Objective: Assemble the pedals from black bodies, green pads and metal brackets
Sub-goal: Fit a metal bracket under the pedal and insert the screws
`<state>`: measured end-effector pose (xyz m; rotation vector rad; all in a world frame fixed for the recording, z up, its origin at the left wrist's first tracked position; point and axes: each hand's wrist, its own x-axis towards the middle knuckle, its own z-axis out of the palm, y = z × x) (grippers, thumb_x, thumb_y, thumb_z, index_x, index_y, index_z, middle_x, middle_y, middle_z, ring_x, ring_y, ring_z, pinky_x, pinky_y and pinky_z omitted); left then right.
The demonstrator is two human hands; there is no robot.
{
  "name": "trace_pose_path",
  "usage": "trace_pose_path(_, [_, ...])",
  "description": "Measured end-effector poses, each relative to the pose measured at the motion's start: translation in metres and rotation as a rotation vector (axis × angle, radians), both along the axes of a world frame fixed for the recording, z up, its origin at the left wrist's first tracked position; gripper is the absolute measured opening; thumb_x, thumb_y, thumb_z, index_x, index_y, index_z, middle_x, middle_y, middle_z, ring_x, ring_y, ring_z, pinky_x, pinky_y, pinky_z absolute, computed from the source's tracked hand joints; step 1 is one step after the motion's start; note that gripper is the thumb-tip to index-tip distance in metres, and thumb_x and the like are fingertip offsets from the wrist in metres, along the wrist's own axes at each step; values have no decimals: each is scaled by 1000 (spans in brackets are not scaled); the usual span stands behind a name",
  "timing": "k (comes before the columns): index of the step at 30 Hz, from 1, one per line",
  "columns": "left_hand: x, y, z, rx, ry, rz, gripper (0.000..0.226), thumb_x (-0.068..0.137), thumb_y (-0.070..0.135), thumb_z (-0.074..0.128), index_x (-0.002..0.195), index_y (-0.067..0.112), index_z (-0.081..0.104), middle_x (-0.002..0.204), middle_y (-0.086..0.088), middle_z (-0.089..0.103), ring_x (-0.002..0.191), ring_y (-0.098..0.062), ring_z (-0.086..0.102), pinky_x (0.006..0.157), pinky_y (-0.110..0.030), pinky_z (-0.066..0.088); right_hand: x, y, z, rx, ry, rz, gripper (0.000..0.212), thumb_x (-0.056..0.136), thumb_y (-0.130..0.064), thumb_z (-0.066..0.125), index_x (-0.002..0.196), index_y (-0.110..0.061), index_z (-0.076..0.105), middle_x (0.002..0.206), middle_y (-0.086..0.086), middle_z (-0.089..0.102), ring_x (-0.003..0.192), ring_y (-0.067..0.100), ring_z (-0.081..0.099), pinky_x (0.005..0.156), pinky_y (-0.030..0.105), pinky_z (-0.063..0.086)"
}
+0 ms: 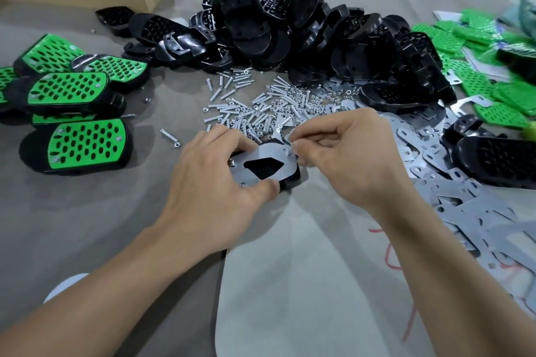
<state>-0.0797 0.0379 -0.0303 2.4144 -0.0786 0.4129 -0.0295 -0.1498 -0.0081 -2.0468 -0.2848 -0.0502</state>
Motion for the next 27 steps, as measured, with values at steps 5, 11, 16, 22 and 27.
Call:
trace_pose_path(5, [1, 0, -1, -11, 7, -4, 42, 58, 49, 78, 91, 26, 64, 88, 17, 55, 85, -5, 43, 79, -13, 35, -2, 4, 0, -146, -40, 27, 15, 80, -14, 80, 74, -28, 80, 57, -14, 67, 50, 1, 55, 51, 9, 39])
trace_pose_path(11, [0, 0, 0, -9, 17, 0, 44, 59, 51, 77, 93, 26, 64, 90, 16, 55, 88, -8, 45, 79, -15, 36, -5, 9, 2, -293, -99, -41, 10, 81, -23, 79, 71, -27, 77, 50, -20, 59, 49, 2, 54, 50, 12, 42])
trace_pose_path(16, [1, 0, 0, -17, 17, -6, 46, 59, 49, 80, 95, 24, 66, 90, 14, 56, 87, -7, 45, 77, -15, 35, -9, 17, 4, -505, -213, -88, 29, 86, -38, 74, 67, -18, 65, 51, -4, 51, 53, 9, 49, 50, 24, 37])
trace_pose_path(22, [1, -1, 0, -36, 20, 3, 44, 56, 48, 79, 91, 25, 66, 88, 14, 56, 87, -10, 47, 75, -19, 36, -9, 17, 1, -506, -246, -108, 47, 89, -47, 63, 57, -14, 53, 47, 1, 45, 50, 16, 44, 48, 31, 31])
trace_pose_path(27, [0, -1, 1, -48, 23, 4, 44, 56, 48, 80, 92, 26, 66, 89, 14, 57, 87, -9, 47, 75, -18, 36, -11, 8, -1, -255, -179, -4, 12, 83, -25, 63, 77, -23, 73, 75, -10, 69, 71, 9, 62, 62, 22, 45])
